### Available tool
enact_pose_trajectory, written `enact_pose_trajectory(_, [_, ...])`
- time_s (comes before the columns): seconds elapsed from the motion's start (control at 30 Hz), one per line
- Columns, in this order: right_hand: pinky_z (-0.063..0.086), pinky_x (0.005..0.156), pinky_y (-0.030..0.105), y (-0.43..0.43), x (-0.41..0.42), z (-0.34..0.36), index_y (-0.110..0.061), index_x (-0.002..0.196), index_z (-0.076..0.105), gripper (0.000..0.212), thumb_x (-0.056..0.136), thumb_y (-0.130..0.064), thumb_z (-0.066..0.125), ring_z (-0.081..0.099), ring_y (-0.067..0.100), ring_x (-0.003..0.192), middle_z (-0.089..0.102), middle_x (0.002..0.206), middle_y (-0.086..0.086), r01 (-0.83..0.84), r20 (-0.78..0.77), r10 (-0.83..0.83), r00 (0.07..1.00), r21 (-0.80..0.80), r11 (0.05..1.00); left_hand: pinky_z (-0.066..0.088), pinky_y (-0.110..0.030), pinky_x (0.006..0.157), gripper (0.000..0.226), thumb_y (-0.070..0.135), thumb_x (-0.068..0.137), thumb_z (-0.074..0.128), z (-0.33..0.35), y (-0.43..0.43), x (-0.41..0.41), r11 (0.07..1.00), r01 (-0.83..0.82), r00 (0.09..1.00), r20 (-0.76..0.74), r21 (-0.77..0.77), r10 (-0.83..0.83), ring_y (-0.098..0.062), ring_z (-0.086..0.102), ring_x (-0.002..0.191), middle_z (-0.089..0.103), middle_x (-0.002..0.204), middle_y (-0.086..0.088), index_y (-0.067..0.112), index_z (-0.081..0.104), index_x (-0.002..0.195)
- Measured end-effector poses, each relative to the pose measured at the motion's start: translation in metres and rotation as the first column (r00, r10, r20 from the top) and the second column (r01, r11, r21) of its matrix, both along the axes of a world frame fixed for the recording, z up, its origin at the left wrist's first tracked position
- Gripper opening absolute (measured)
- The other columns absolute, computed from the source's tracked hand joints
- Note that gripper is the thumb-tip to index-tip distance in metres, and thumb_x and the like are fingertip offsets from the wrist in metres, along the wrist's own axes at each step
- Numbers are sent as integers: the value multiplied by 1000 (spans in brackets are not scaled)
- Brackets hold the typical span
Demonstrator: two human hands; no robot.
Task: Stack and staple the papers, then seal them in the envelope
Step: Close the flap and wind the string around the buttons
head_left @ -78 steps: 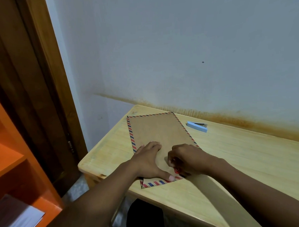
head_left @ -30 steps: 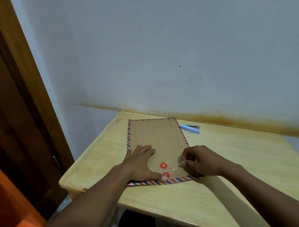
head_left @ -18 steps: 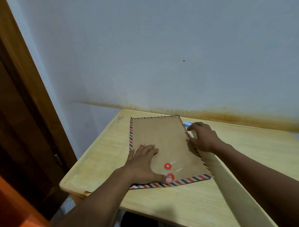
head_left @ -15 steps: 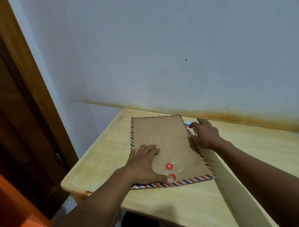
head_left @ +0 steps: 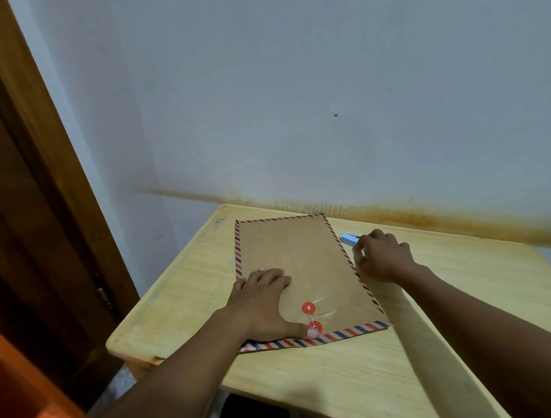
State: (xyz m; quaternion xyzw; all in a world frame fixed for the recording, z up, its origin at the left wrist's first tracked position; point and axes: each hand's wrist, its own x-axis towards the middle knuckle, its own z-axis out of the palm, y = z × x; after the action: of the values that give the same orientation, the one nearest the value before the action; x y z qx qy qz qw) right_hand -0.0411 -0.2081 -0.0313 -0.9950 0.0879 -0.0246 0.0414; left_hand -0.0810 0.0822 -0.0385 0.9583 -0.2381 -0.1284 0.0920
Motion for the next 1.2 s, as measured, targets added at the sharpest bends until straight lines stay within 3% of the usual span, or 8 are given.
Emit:
enact_pose_trajectory(0.17, [35,104,50,2,-23,4,-30,135,52,38,96,-29,49,37,27,138,41,151,2,-128,24,128,991,20,992,16,-43,126,106,84,73,61,12,13,6,995,-27,996,-92,-91,18,-16,12,156,13,170,12,35,26,159])
enact_pose_trajectory(0.27, [45,91,41,7,-36,6,-34,130,55,42,91,-18,56,48,23,127,54,139,-2,-261,-17,261,965,30,965,27,-34,121,63,32,89,65,15,33,13,952,-121,993,-42,-282,114,-16,27,149,30,162,8,31,46,149])
enact_pose_trajectory(0.37, [52,88,37,9,-47,6,-29,127,60,40,90,-13,63,56,19,115,62,130,-3,-313,11,315,949,147,938,40,-39,112,56,7,87,56,10,58,18,951,-200,971,84,-234,225,-23,39,139,39,151,6,34,55,137])
enact_pose_trajectory(0.63, [54,91,41,10,-64,-1,-37,108,66,19,93,-26,66,62,14,111,68,121,-16,-309,138,277,951,429,849,51,-38,101,37,34,90,75,-4,79,9,869,-244,961,16,-431,278,-15,59,118,60,132,11,34,65,126])
enact_pose_trajectory(0.83, [53,94,34,14,-76,-7,-38,110,72,19,94,-29,67,61,6,112,69,117,-20,-308,223,219,950,545,780,58,-39,68,46,-9,95,48,2,78,5,564,-497,857,-268,-660,441,-31,71,102,68,92,2,26,74,108])
enact_pose_trajectory(0.97, [53,82,23,29,-76,-2,-32,109,75,19,96,-23,63,66,-2,100,73,108,-18,-307,266,171,949,642,703,60,-53,91,51,-10,92,45,8,78,9,377,-564,803,-381,-734,459,-31,72,95,76,110,1,27,80,94])
enact_pose_trajectory(1.1, [55,89,26,40,-73,3,-23,108,76,22,96,-10,63,69,3,101,76,107,-12,-288,268,124,955,748,598,65,-49,73,40,-7,98,49,21,73,4,165,-628,751,-536,-761,386,-36,77,83,77,101,-8,20,79,101])
enact_pose_trajectory(1.2, [56,80,19,41,-70,17,-16,101,76,34,87,13,64,70,13,94,77,100,2,-284,290,66,955,823,493,56,-50,79,47,-9,84,42,37,83,6,48,-659,734,-627,-751,261,-41,66,86,77,99,-24,11,81,103])
